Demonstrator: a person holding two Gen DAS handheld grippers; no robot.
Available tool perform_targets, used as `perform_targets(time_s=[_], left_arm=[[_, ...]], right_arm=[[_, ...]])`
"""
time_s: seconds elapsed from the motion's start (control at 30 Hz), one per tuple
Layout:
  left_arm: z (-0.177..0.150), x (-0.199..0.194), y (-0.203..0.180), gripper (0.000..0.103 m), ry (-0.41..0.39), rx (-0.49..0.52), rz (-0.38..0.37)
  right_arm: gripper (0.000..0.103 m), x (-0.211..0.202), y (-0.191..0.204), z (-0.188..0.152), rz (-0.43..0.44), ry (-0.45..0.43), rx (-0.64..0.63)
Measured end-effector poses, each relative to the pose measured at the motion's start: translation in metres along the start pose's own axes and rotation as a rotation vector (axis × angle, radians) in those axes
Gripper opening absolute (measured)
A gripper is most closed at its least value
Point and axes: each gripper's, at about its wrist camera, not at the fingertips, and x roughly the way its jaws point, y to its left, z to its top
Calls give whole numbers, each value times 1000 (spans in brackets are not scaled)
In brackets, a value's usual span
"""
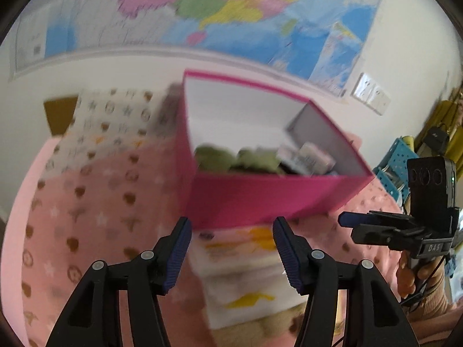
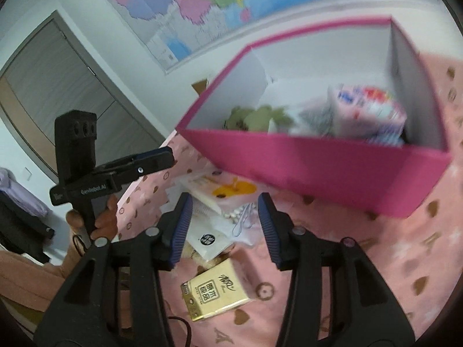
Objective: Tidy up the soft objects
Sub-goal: 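Grasp the yellow-printed wet wipes packet with the right gripper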
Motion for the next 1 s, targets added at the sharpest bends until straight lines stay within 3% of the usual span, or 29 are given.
perform_targets(time_s=[0.23,0.4,0.47,0.53,0.63,1.0], left_arm=[[-14,21,19,60,85,-57,-37],[-20,28,18,60,115,-43,-48],[-20,28,17,58,121,-37,-64],[-21,29,17,57,132,-33,-80],[-22,28,16,55,132,-22,-81],[-28,33,27,54,194,-99,-154]], right_arm=[[49,43,-14,2,15,78,116],[49,54,-22,1,27,78,162],[43,55,-22,1,27,75,160],[29,56,-24,1,27,75,165],[21,54,-25,-2,21,73,159],[12,43,-16,-10,1,38,91]])
